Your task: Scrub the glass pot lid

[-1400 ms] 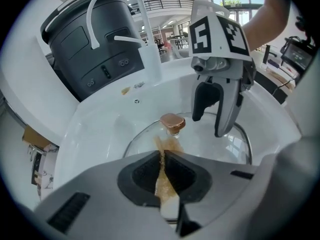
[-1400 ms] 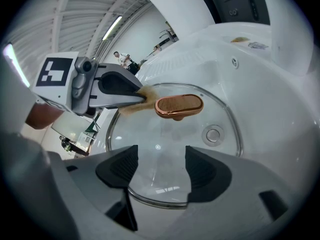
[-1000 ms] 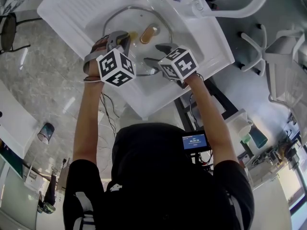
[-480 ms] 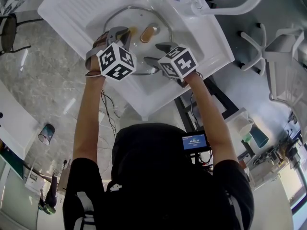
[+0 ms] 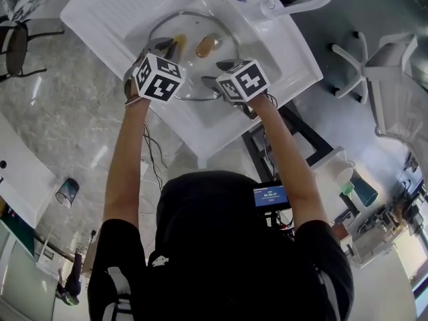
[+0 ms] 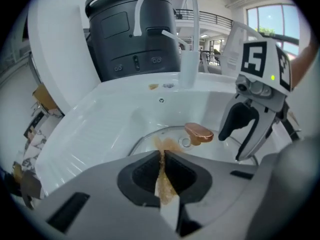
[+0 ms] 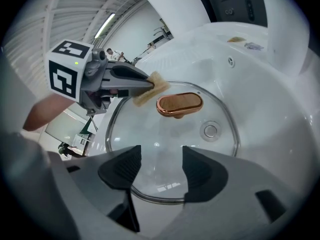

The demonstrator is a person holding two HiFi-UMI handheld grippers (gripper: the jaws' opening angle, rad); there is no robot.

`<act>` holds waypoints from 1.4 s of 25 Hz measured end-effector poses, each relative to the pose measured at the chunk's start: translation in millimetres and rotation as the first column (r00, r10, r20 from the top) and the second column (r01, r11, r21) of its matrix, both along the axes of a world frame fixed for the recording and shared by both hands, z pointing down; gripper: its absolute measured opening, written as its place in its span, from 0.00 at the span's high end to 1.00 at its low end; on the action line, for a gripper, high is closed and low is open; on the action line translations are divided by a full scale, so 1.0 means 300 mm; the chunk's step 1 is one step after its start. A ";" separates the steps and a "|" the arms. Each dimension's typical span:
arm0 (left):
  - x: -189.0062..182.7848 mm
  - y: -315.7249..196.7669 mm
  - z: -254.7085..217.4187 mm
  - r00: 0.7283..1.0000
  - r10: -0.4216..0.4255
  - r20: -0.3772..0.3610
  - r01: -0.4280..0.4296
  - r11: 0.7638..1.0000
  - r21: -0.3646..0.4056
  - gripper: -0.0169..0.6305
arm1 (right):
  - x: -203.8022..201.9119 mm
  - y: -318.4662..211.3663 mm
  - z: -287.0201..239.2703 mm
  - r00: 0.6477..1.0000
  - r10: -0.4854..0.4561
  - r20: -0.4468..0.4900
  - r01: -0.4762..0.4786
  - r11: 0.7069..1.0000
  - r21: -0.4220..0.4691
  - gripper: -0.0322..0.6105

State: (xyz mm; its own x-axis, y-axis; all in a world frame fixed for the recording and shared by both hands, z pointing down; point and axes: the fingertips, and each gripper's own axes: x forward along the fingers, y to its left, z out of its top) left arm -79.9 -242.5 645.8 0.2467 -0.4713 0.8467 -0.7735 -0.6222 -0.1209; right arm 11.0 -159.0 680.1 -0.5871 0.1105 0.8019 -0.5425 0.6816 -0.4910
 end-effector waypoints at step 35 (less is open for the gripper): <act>-0.072 0.548 -0.906 0.945 -0.017 -0.328 0.147 0.915 0.377 0.95 | -0.061 0.191 -1.034 0.928 0.255 0.270 -0.371 0.612 0.699 0.95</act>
State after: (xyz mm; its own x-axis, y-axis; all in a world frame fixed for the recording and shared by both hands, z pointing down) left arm -101.6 -78.1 374.0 0.4123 -0.7773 0.4753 -0.8575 -0.5072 -0.0857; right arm -7.3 -101.7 369.7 -0.5754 -0.6829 0.4501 -0.7633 0.6460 0.0045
